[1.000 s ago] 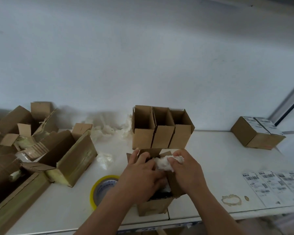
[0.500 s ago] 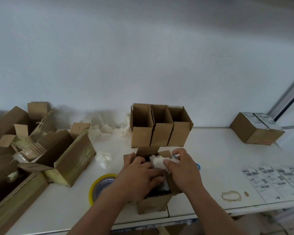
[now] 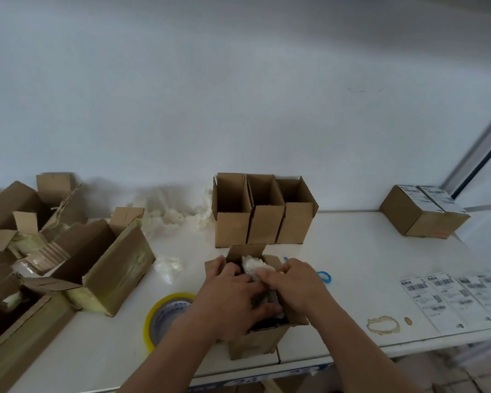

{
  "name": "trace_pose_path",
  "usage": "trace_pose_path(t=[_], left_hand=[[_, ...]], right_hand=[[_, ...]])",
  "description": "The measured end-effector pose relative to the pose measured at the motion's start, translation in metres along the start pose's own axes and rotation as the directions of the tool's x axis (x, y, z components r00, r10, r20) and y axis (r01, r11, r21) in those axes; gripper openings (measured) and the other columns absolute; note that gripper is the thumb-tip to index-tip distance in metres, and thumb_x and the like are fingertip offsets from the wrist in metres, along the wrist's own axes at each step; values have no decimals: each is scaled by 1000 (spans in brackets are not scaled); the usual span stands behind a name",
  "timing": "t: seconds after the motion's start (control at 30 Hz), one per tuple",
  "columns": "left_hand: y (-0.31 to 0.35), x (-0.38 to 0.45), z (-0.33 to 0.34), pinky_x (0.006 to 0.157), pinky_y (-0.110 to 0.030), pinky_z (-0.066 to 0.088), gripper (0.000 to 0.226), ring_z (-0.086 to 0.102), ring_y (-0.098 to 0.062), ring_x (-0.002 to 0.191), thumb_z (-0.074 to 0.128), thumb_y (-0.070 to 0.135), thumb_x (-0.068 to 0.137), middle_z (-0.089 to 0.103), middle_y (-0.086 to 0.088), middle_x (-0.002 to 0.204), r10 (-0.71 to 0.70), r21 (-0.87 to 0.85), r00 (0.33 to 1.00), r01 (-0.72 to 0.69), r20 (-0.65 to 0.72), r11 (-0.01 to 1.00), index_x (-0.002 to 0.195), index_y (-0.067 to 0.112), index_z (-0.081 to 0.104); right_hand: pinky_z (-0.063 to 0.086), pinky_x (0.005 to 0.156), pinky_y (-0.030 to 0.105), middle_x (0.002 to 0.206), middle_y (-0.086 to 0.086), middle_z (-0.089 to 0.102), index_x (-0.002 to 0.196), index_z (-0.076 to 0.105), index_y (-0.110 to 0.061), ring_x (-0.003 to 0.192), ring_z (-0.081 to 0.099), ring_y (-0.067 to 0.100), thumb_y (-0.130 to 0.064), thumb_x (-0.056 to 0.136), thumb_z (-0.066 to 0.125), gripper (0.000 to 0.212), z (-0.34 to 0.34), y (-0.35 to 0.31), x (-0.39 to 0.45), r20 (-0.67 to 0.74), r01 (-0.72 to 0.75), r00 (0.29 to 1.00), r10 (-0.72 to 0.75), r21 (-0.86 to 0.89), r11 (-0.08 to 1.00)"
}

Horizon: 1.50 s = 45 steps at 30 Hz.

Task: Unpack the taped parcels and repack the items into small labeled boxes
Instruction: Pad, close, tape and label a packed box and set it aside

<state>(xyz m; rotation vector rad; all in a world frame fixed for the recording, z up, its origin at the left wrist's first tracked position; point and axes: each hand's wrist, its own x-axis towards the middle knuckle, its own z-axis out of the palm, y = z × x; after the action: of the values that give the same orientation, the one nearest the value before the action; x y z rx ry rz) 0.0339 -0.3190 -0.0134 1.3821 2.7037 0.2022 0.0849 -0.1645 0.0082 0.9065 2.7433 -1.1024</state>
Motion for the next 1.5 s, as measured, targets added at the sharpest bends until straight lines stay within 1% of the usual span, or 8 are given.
trace_pose_path(t=[0.27,0.77,0.9,1.03,1.17,1.37,1.43,1.5], left_hand=[[-5,-1,6,116,-45,5,64,39,-17,113,17,81,88,59,18,121,-30,25,1000,29,9,999,134,46,46],[-14,0,16,118,-44,-2,58,32,-11,124,23,78,80,43,23,109,-22,-98,999,17,-50,995,107,41,58],[-17,-1,19,116,-40,-9,60,32,-14,127,25,75,78,48,19,121,-2,-125,998,-5,-63,992,125,47,50],[-17,-2,15,116,-43,-10,64,31,-12,127,18,70,78,49,22,117,34,-123,999,-39,-42,992,132,51,49],[-16,-4,11,115,-45,-11,43,34,-6,125,32,63,92,58,23,115,44,-137,997,-52,-57,989,117,44,61],[-21,-6,17,116,-41,-8,53,40,3,117,28,72,89,63,22,97,32,-209,989,-62,-145,976,97,36,67],[-22,-6,19,118,-39,-5,51,40,5,117,33,71,87,61,22,96,7,-256,978,-62,-210,965,88,34,68],[-22,-8,21,119,-37,-6,48,34,4,128,37,68,86,62,23,103,-17,-294,961,-67,-276,953,88,34,71]], right_hand=[[45,69,30,85,3,64,85,62,-16,80,57,15,-40,84,68,24,4,-2,7,62,-21,998,15,87,996],[52,85,32,97,3,65,96,65,-18,88,59,14,-41,91,62,24,-4,-10,8,53,15,999,-12,-66,998],[50,82,29,99,3,65,97,64,-18,89,58,14,-41,91,63,24,-5,-11,8,69,8,998,-5,-38,999],[50,83,30,100,3,64,97,63,-19,89,57,14,-41,91,63,23,-5,-8,11,77,11,997,-10,-24,1000],[47,71,20,102,-6,58,101,56,-30,84,55,9,-42,90,64,18,-2,-5,14,46,68,997,-68,-11,998],[44,74,16,115,-2,62,134,50,-38,94,56,8,-31,93,60,43,-7,-6,13,104,196,975,-197,25,980],[40,78,15,117,-2,62,131,56,-31,96,53,7,-27,94,58,37,-12,-11,11,171,273,951,-257,-80,959],[37,71,14,101,-4,62,112,66,-23,89,52,9,-28,95,57,20,-14,-13,9,207,329,935,-288,-204,922]])
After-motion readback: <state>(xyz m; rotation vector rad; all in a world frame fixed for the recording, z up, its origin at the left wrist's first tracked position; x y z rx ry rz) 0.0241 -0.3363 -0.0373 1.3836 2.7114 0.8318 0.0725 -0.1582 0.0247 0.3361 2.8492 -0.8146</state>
